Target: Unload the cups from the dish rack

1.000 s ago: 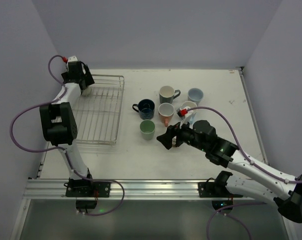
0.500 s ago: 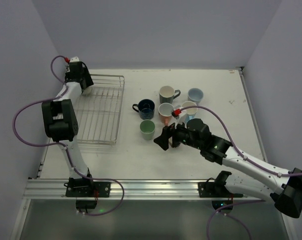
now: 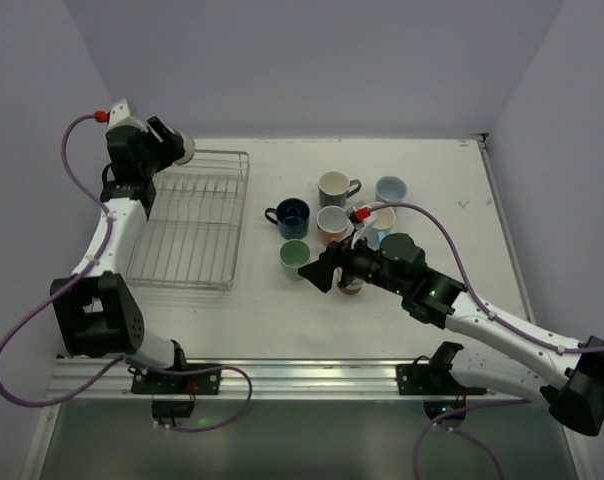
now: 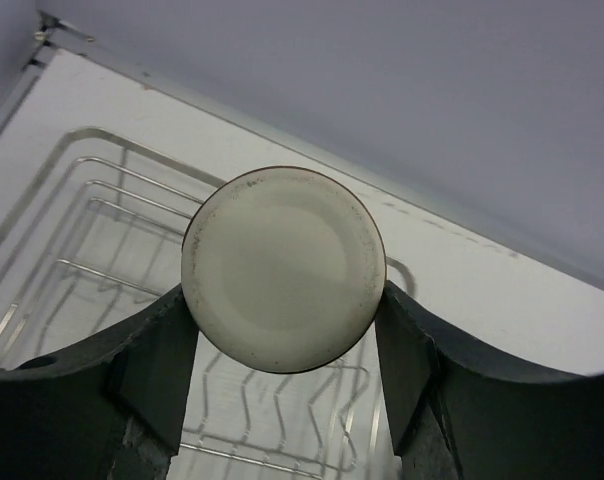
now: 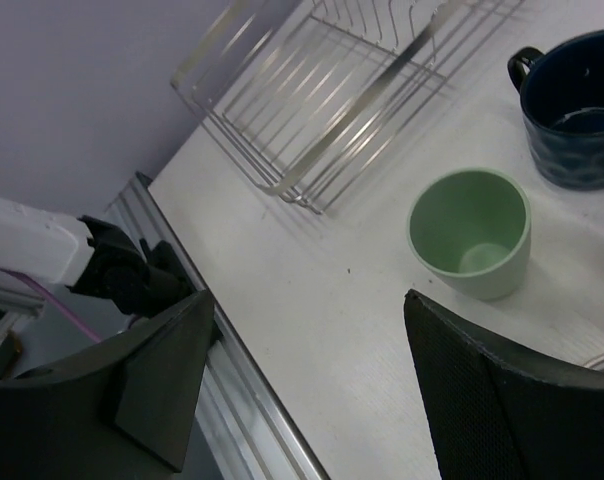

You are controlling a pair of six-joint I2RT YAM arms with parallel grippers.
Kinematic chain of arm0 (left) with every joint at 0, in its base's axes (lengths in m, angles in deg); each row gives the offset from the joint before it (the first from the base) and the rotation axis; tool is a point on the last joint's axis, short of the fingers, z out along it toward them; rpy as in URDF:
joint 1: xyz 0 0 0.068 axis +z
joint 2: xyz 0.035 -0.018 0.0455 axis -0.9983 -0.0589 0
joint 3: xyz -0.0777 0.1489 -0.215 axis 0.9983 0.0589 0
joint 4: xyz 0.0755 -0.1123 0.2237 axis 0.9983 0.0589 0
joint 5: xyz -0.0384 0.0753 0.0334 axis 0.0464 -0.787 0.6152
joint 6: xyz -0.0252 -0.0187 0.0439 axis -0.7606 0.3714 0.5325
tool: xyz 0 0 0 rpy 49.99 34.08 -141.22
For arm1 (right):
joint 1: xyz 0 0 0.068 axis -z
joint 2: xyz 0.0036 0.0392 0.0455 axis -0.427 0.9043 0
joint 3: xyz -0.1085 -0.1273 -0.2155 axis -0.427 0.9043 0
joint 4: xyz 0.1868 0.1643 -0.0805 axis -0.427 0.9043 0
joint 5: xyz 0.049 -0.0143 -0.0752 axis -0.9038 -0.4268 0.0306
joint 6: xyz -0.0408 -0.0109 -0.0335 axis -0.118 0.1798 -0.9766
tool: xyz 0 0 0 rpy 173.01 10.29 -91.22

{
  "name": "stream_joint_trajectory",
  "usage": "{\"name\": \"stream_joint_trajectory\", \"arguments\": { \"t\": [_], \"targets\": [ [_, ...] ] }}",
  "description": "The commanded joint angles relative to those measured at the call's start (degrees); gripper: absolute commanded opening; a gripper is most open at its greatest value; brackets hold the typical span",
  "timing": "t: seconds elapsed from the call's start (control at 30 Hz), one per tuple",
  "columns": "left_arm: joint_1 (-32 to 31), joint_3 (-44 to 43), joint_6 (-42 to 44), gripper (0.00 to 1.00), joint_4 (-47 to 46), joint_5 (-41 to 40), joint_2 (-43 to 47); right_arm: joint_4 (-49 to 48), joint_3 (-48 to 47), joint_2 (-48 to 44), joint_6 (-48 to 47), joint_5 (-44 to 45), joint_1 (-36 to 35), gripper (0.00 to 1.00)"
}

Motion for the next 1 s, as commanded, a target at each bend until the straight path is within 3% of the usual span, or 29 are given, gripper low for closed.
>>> {"name": "stream_joint_trajectory", "arguments": {
  "t": [0.0, 0.17, 0.23, 0.3, 0.5, 0.77, 0.9, 0.97],
  "targets": [
    [-1.7, 6.8, -9.9, 0.3, -8.1, 11.3, 7.5, -8.5, -3.3, 0.2, 4.3, -1.1, -0.2, 0.79],
    [-5.8, 21.8, -25.4, 0.26, -20.1, 27.4, 18.9, -15.5, -3.1, 1.6, 7.9, -1.0, -0.1, 0.77],
    [-10.9, 27.8, -29.7, 0.26, -27.3, 30.2, 23.1, -18.0, -3.5, 2.2, 8.7, -1.1, 0.1, 0.76],
    [-16.2, 31.0, -34.2, 0.25, -32.1, 30.7, 25.5, -19.8, -4.0, 3.0, 9.3, -0.9, 0.2, 0.76],
    [-24.2, 41.6, -41.9, 0.23, -41.6, 28.3, 34.2, -20.9, -5.2, 4.7, 11.5, 0.6, 1.4, 0.76],
    [-31.4, 46.4, -43.2, 0.24, -47.3, 26.1, 36.8, -22.9, -3.6, 4.2, 14.2, 0.9, 1.8, 0.73],
    [-35.1, 47.5, -43.2, 0.24, -50.1, 25.6, 34.3, -25.7, -4.4, 4.7, 14.5, -2.0, 1.8, 0.63],
    [-35.4, 48.5, -43.1, 0.25, -50.5, 25.0, 34.1, -26.7, -3.9, 4.0, 14.5, -1.7, 1.8, 0.46]
  ]
}}
